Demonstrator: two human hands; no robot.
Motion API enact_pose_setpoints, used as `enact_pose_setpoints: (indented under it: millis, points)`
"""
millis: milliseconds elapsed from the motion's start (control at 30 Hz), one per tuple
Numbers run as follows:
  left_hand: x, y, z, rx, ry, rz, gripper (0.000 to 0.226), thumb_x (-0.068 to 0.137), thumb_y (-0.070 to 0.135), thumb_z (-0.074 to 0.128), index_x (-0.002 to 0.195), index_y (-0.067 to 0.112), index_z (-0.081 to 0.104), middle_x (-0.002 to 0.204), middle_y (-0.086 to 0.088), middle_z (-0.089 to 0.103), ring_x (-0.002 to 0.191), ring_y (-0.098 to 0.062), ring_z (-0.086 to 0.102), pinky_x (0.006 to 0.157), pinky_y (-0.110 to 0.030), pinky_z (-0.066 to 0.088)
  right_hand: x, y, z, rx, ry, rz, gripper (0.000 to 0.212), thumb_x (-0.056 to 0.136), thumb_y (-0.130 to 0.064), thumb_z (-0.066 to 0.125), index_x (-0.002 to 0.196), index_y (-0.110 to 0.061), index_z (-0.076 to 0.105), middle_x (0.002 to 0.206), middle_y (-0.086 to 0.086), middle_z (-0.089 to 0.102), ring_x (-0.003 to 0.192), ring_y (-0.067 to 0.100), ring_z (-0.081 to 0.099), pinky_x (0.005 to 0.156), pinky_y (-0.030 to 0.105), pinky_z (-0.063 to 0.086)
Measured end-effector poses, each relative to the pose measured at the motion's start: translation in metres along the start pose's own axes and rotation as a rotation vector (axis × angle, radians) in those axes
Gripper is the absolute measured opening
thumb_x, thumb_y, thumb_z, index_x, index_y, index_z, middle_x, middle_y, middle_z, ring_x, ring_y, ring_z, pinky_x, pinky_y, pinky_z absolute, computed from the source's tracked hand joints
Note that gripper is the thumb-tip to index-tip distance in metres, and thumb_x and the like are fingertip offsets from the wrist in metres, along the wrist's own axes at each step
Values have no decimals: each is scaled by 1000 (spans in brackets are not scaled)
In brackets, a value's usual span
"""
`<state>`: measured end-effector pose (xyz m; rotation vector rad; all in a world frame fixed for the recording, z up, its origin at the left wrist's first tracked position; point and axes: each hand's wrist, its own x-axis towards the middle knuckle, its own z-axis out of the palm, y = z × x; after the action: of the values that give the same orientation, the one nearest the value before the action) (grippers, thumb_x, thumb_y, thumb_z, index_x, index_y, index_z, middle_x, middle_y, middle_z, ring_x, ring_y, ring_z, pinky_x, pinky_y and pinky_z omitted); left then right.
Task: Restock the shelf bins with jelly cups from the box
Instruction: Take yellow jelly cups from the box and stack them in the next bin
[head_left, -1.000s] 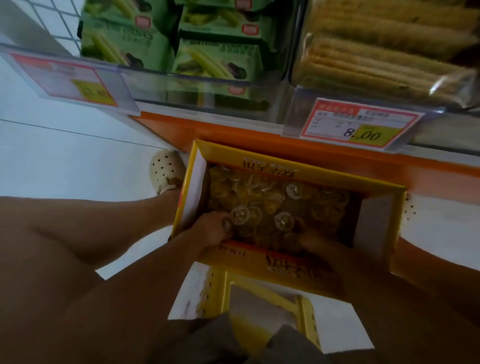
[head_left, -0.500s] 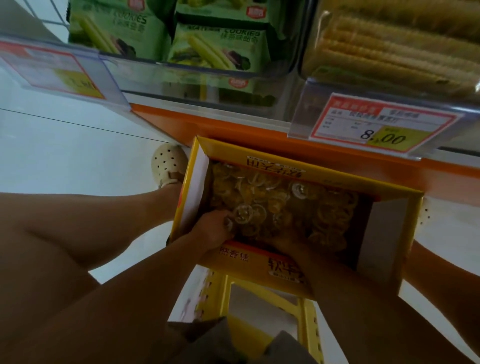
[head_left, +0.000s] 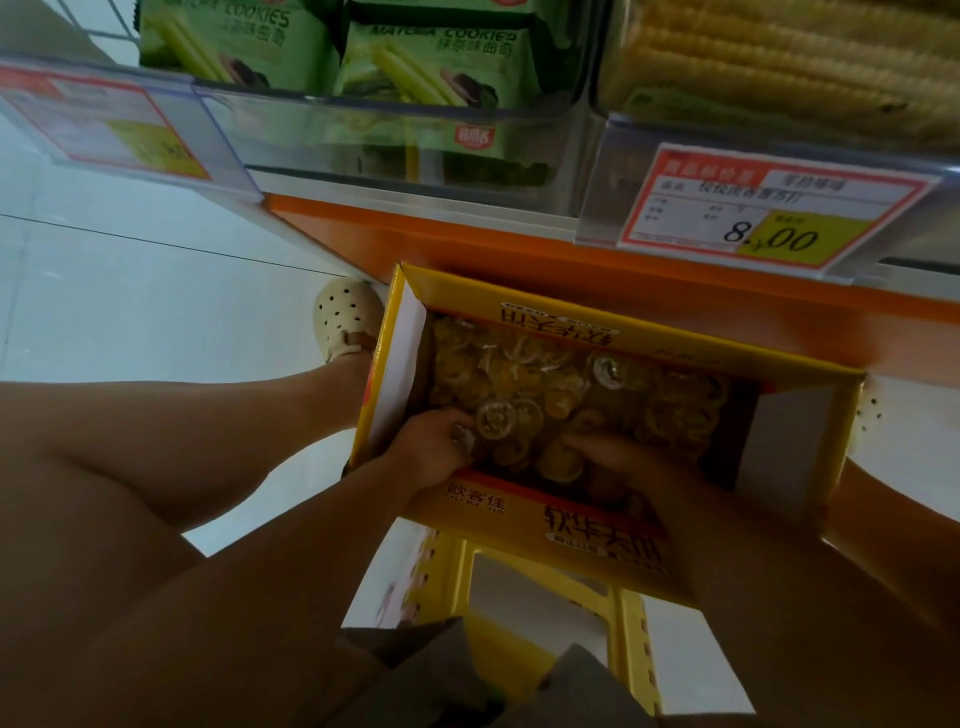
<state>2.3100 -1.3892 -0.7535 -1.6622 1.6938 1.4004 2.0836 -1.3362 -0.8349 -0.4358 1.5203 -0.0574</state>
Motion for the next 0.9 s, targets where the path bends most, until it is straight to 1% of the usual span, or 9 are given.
enact_pose_setpoints:
  millis: [67, 167, 233, 300, 467, 567, 667, 767, 900]
  points:
    - [0, 2, 1, 25, -14, -2, 39, 88, 16, 66, 127, 14, 58, 127, -6, 59, 119, -23, 54, 100, -25, 40, 1, 5, -2, 2, -50, 4, 14, 99, -21, 50, 111, -14, 49, 114, 8, 51, 93, 15, 54, 78, 27, 46]
    - [0, 3, 2, 18, -52, -16, 42, 88, 12, 67, 128, 12, 56, 127, -7, 59, 121, -23, 54, 103, -31, 42, -2, -1, 12, -17, -105, 13, 66, 82, -37, 74, 132, -15, 39, 130, -2, 45, 117, 19, 49, 89, 28, 44]
    - [0, 2, 1, -6, -71, -11, 41, 89, 9, 65, 128, 8, 54, 127, -11, 59, 120, -25, 55, 102, -30, 44, 0, 0, 20, -55, -76, -28, 84, 75, -31, 81, 140, -13, 32, 137, 4, 46, 124, 26, 48, 94, 33, 43]
    - [-1, 2, -1, 4, -54, 0, 40, 90, 11, 64, 129, 7, 54, 128, -11, 59, 121, -24, 54, 101, -26, 41, 1, 2, 21, -36, -26, -63, 75, 81, -18, 76, 141, -12, 31, 135, 11, 48, 121, 30, 51, 93, 37, 46]
    - [1, -1, 0, 14, -55, 6, 45, 87, 15, 69, 130, 13, 55, 128, -5, 58, 122, -21, 53, 99, -22, 39, -7, 8, -1, 22, -38, -107, 36, 88, -12, 66, 118, -21, 50, 120, 7, 55, 107, 29, 58, 80, 36, 53]
    - [3, -3, 3, -8, -64, -6, 48, 84, 15, 72, 128, 17, 56, 126, -4, 60, 120, -20, 54, 104, -32, 43, -15, 8, -5, 98, -70, -82, 44, 90, -9, 62, 128, -26, 48, 126, 7, 52, 104, 26, 57, 74, 31, 52]
    - [6, 1, 6, -36, -52, -8, 48, 85, 15, 71, 131, 16, 54, 126, -3, 59, 120, -21, 53, 100, -27, 42, -29, 6, -9, 244, -72, -68, 52, 89, -6, 61, 134, -27, 46, 131, 5, 50, 103, 24, 58, 68, 31, 51]
    - [11, 9, 8, -21, -6, 16, 46, 91, 22, 64, 135, 18, 50, 131, -7, 57, 120, -25, 54, 96, -29, 41, -47, 6, -21, 417, -39, -79, 47, 92, -4, 54, 131, -30, 49, 127, 7, 54, 101, 27, 60, 60, 33, 53]
    - [27, 15, 13, -26, -31, 20, 46, 97, 31, 53, 141, 27, 43, 139, -9, 50, 123, -30, 51, 101, -40, 44, -70, 7, -40, 611, -39, -80, 43, 95, -4, 46, 130, -29, 50, 121, 12, 57, 98, 33, 61, 71, 52, 56]
